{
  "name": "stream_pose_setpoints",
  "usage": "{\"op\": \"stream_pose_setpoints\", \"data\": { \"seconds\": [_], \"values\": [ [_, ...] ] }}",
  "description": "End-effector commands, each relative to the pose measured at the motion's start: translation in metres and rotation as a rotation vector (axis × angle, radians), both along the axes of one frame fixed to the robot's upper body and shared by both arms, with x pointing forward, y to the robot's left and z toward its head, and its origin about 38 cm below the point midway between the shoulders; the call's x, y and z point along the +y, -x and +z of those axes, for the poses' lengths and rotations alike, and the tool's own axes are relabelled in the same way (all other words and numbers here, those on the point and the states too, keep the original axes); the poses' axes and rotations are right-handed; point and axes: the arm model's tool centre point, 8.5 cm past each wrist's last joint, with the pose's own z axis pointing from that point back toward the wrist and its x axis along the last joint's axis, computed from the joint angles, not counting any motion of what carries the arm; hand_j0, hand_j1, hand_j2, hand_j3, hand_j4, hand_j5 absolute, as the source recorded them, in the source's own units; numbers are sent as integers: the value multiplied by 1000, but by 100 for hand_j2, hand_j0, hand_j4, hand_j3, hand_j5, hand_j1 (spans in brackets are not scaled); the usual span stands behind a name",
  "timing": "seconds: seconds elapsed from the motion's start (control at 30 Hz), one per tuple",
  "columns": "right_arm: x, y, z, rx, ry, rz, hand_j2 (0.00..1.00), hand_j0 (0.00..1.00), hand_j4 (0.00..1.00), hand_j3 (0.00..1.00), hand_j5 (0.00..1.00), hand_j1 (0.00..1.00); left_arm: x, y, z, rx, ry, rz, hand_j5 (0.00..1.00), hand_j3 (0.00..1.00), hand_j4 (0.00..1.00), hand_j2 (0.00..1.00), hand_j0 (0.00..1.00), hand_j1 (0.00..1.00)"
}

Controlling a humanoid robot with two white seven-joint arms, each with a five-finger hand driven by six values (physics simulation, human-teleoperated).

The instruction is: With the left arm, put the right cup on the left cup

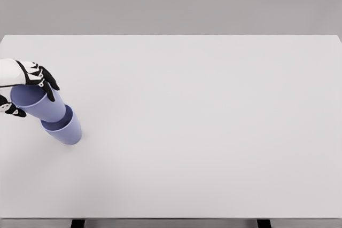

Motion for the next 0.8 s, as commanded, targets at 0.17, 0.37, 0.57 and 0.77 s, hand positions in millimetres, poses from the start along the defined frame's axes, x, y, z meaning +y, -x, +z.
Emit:
{"op": "stream_pose_setpoints", "data": {
  "seconds": [0.17,0.37,0.57,0.77],
  "values": [
    [0,0,0,0,0,1,100,100,100,100,100,100,1,1,-5,10,7,6,56,56,56,56,56,56],
    [0,0,0,0,0,-1,100,100,100,100,100,100,0,1,-6,14,8,3,100,100,100,100,100,100],
    [0,0,0,0,0,1,100,100,100,100,100,100,0,0,-2,7,18,3,100,100,100,100,100,100],
    [0,0,0,0,0,0,100,100,100,100,100,100,-27,-10,74,-175,169,-68,100,100,100,100,100,100]
  ]
}}
